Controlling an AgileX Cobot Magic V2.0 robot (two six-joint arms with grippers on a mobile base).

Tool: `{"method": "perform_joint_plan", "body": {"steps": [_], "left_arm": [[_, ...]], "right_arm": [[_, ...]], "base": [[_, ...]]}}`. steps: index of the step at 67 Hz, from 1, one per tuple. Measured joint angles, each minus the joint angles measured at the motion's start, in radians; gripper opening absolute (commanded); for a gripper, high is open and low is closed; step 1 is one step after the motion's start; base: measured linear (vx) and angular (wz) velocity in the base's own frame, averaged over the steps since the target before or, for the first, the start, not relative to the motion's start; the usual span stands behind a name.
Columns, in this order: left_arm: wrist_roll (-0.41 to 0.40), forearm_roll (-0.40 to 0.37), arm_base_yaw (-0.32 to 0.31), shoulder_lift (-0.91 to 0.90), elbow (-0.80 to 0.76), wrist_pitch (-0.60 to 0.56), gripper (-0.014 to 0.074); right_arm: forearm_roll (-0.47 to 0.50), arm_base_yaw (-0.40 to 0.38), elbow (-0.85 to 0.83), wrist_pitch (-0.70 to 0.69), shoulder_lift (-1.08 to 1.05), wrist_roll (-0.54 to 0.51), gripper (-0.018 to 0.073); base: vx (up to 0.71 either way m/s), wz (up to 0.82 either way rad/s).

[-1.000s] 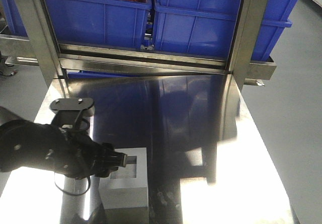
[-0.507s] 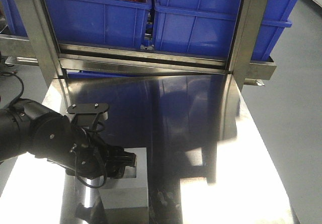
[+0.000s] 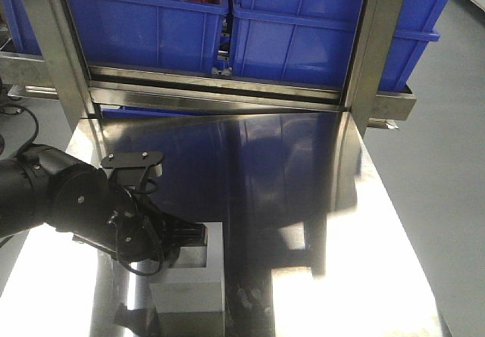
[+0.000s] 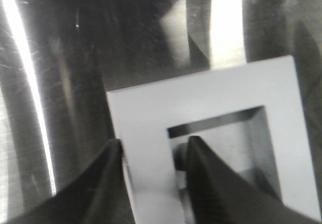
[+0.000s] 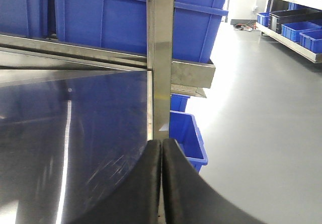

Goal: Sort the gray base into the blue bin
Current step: 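Lift the gray block off the table with the left gripper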

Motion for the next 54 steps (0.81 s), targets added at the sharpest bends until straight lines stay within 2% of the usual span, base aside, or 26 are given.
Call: {"method": "perform_joint_plan", "body": {"steps": [7, 32, 54], "left_arm": [[0.0, 0.004, 0.0, 0.0, -0.002, -0.005, -0.001], [0.005, 0.023, -0.001, -0.06, 0.014, -0.024, -0.0008], [0.008, 0.144, -0.033, -0.374, 0.171, -0.266, -0.0008]], "right_arm": [[0.0, 0.0, 0.0, 0.0, 0.0, 0.005, -0.0005], [0.0, 0.0, 0.0, 0.0, 0.0, 0.005, -0.0005], [0.0, 0.0, 0.0, 0.0, 0.0, 0.005, -0.0005]], "base": [[0.0, 0.0], [0.0, 0.0], [0.0, 0.0]]}}
